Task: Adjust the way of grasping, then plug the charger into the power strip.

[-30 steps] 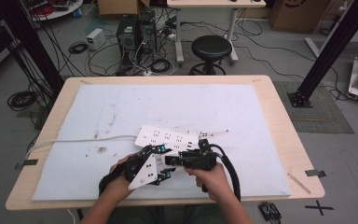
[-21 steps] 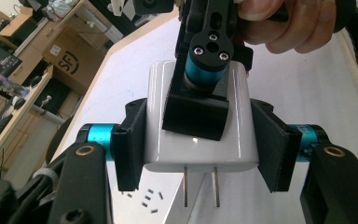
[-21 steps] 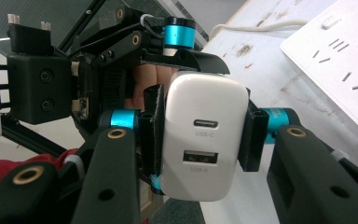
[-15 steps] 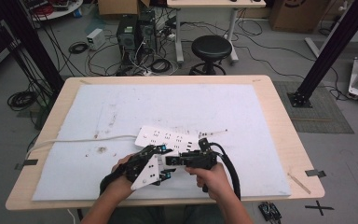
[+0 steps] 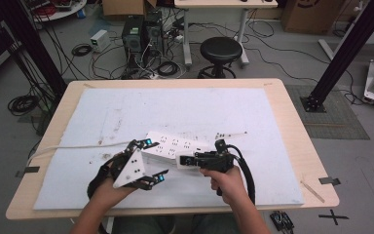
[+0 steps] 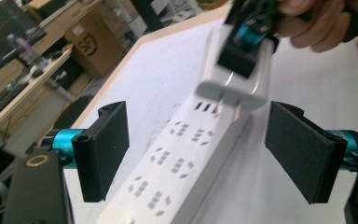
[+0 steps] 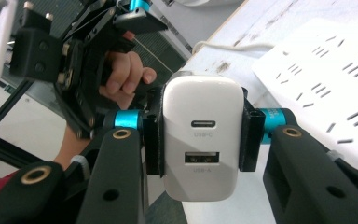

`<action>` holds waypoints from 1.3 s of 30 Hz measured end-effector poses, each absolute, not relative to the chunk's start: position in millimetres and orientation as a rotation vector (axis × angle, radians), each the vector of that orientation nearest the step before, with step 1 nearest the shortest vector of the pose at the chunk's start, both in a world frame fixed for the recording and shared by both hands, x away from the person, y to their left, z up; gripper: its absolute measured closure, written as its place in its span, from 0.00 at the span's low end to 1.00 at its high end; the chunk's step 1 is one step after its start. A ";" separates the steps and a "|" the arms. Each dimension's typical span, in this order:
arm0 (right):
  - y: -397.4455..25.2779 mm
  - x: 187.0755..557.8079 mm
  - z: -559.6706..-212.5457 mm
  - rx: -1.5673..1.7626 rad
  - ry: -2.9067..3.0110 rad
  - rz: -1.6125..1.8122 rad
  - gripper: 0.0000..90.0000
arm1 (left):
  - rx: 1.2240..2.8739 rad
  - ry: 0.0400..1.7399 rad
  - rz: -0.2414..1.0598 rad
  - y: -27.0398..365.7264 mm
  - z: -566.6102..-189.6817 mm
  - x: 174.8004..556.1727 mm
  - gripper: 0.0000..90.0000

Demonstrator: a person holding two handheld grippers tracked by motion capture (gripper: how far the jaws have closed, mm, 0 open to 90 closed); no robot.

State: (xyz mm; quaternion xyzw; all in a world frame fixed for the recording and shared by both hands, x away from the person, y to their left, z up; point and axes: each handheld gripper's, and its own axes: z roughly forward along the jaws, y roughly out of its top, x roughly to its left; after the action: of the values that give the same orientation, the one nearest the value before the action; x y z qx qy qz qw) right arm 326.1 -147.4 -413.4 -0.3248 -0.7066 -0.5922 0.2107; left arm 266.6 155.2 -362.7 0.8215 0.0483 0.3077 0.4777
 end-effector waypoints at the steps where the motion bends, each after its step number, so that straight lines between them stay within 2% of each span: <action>1: -147.7 326.5 -412.3 -0.902 -1.968 -1.653 0.70 | 2.005 0.137 0.752 159.5 -360.1 267.9 0.24; 16: -145.8 335.6 -413.1 -0.939 -1.981 -1.682 0.70 | 1.957 0.265 0.797 193.3 -341.9 286.3 0.24; 29: -155.4 355.3 -410.4 -1.062 -1.900 -1.869 0.70 | 1.972 0.357 0.792 212.2 -351.1 287.2 0.24; 39: -158.4 358.7 -398.7 -1.072 -2.175 -1.978 0.70 | 1.983 0.410 0.791 224.1 -355.8 288.8 0.24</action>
State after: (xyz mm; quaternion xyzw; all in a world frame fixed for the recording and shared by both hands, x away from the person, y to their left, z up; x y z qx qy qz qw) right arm 358.7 -158.4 -398.7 -0.3426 -0.6950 -0.6321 0.0062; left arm 288.8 224.1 -355.8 0.8075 0.1670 0.3220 0.4652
